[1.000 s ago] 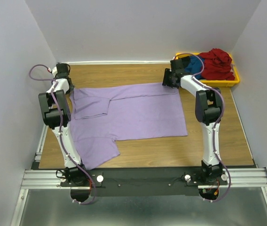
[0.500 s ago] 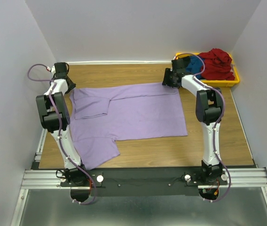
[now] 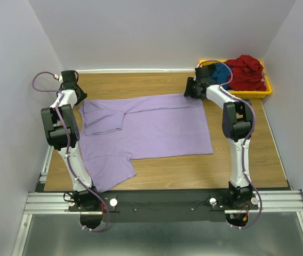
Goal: Fold and stack the t-shirts
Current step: Fold the tshirt
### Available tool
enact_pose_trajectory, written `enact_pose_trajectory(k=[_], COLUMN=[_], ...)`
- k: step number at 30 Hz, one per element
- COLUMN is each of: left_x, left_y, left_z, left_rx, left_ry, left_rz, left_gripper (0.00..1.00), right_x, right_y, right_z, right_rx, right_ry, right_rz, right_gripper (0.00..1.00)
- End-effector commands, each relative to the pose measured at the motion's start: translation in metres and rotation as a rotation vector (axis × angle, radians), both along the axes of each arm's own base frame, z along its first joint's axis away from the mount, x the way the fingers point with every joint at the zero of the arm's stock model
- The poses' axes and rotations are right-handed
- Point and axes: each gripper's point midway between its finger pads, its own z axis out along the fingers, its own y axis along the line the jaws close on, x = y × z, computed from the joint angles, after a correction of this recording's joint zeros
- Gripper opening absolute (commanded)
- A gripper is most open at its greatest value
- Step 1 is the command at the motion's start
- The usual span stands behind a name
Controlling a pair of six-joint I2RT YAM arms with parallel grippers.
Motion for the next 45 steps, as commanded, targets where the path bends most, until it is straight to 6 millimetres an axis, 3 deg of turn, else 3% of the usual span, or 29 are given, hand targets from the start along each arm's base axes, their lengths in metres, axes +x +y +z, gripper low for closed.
enact_pose_trajectory(k=[1, 6, 8, 9, 10, 13, 18, 24, 26, 33, 35, 39, 42, 43, 45], left_x=[-0.004, -0.007, -0.006, -0.006, -0.005, 0.004, 0.016, 0.036, 0.041, 0.047, 0.048, 0.054, 0.058, 0.058, 0.058], left_y=[0.0, 0.008, 0.013, 0.015, 0.019, 0.034, 0.048, 0.047, 0.048, 0.047, 0.046, 0.046, 0.046, 0.046, 0.045], left_z=[-0.029, -0.039, -0.037, -0.035, -0.032, -0.019, -0.013, -0.022, -0.019, -0.017, -0.013, 0.001, 0.037, 0.046, 0.078], left_rx=[-0.017, 0.014, 0.036, 0.046, 0.064, 0.094, 0.114, 0.1, 0.095, 0.091, 0.088, 0.08, 0.092, 0.093, 0.091], left_ry=[0.075, 0.109, 0.107, 0.107, 0.104, 0.08, 0.065, 0.052, 0.038, 0.013, 0.0, -0.045, -0.109, -0.126, -0.184], left_rz=[-0.011, 0.008, 0.021, 0.023, 0.034, 0.067, 0.09, 0.066, 0.059, 0.05, 0.052, 0.06, 0.07, 0.071, 0.076], left_gripper=[0.37, 0.25, 0.17, 0.04, 0.01, 0.0, 0.0, 0.0, 0.0, 0.0, 0.02, 0.13, 0.26, 0.34, 0.45], right_x=[-0.015, -0.017, -0.017, -0.017, -0.017, -0.015, -0.006, 0.014, 0.027, 0.053, 0.057, 0.066, 0.077, 0.079, 0.078], right_y=[-0.002, -0.003, -0.003, -0.003, -0.004, -0.004, -0.008, -0.012, -0.013, -0.022, -0.026, -0.027, -0.024, -0.02, -0.016], right_z=[-0.026, -0.027, -0.029, -0.029, -0.03, -0.032, -0.036, -0.038, -0.031, -0.028, -0.032, -0.021, 0.013, 0.027, 0.062], right_rx=[-0.002, -0.004, -0.005, -0.008, -0.007, -0.011, -0.035, -0.07, -0.082, -0.112, -0.121, -0.127, -0.111, -0.093, -0.069], right_ry=[0.077, 0.081, 0.084, 0.084, 0.085, 0.085, 0.073, 0.035, 0.001, -0.052, -0.053, -0.088, -0.152, -0.174, -0.222], right_rz=[0.017, 0.015, 0.013, 0.013, 0.009, 0.001, -0.016, -0.028, -0.028, -0.044, -0.053, -0.048, -0.039, -0.026, -0.015], right_gripper=[0.59, 0.59, 0.59, 0.59, 0.6, 0.59, 0.6, 0.6, 0.61, 0.63, 0.63, 0.65, 0.67, 0.67, 0.69])
